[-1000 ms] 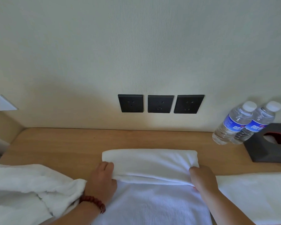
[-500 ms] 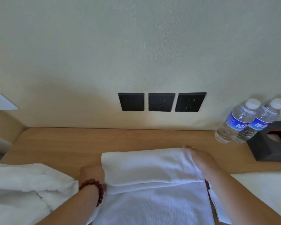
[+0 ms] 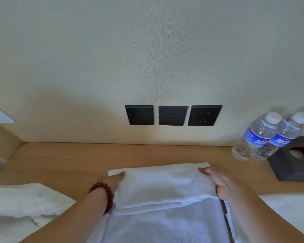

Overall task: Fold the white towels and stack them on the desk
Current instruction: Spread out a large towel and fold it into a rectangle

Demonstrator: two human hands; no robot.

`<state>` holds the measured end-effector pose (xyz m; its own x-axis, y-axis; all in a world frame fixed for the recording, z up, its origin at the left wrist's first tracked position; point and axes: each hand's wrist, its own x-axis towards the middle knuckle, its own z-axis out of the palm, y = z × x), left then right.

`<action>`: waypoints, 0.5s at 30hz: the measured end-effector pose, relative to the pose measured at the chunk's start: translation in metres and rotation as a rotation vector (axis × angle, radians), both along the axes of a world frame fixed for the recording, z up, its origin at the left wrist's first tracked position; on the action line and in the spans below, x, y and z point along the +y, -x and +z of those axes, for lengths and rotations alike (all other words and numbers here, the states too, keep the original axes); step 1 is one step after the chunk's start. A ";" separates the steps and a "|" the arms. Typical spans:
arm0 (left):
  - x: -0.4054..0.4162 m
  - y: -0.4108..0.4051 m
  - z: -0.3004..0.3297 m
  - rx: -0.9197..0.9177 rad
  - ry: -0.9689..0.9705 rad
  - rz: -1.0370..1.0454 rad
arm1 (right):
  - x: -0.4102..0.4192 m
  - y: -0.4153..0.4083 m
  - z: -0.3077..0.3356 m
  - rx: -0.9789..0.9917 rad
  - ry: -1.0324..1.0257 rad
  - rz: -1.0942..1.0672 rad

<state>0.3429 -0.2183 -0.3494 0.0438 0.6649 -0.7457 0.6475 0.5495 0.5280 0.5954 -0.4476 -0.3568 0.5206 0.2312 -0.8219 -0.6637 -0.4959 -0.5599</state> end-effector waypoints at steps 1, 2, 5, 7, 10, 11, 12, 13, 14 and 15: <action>0.005 -0.001 -0.004 -0.026 -0.027 0.009 | 0.001 0.000 -0.003 -0.004 -0.019 -0.014; 0.010 -0.002 -0.012 -0.069 -0.058 0.014 | 0.002 0.000 -0.006 -0.013 -0.034 -0.021; 0.013 -0.016 -0.004 0.016 -0.152 -0.079 | 0.012 -0.006 -0.014 -0.095 -0.082 -0.055; 0.016 -0.029 -0.001 0.023 -0.206 -0.122 | 0.020 -0.011 -0.016 -0.144 -0.141 -0.086; 0.023 -0.050 0.007 -0.003 -0.372 -0.136 | 0.029 -0.018 -0.011 -0.170 -0.208 -0.132; 0.024 -0.057 0.012 -0.006 -0.437 -0.153 | 0.032 -0.021 -0.010 -0.172 -0.235 -0.133; 0.025 -0.064 0.017 0.000 -0.499 -0.176 | 0.035 -0.023 -0.006 -0.169 -0.264 -0.134; 0.027 -0.068 0.017 0.021 -0.529 -0.190 | 0.039 -0.027 -0.003 -0.168 -0.290 -0.140; 0.029 -0.072 0.017 0.041 -0.535 -0.205 | 0.041 -0.029 0.002 -0.172 -0.310 -0.139; 0.031 -0.074 0.017 0.055 -0.515 -0.204 | 0.043 -0.033 0.005 -0.182 -0.320 -0.141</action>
<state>0.4172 -0.1874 -0.3323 0.1798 0.9261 -0.3318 0.7481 0.0903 0.6574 0.6284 -0.4048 -0.3522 0.6963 0.3766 -0.6110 -0.5881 -0.1887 -0.7865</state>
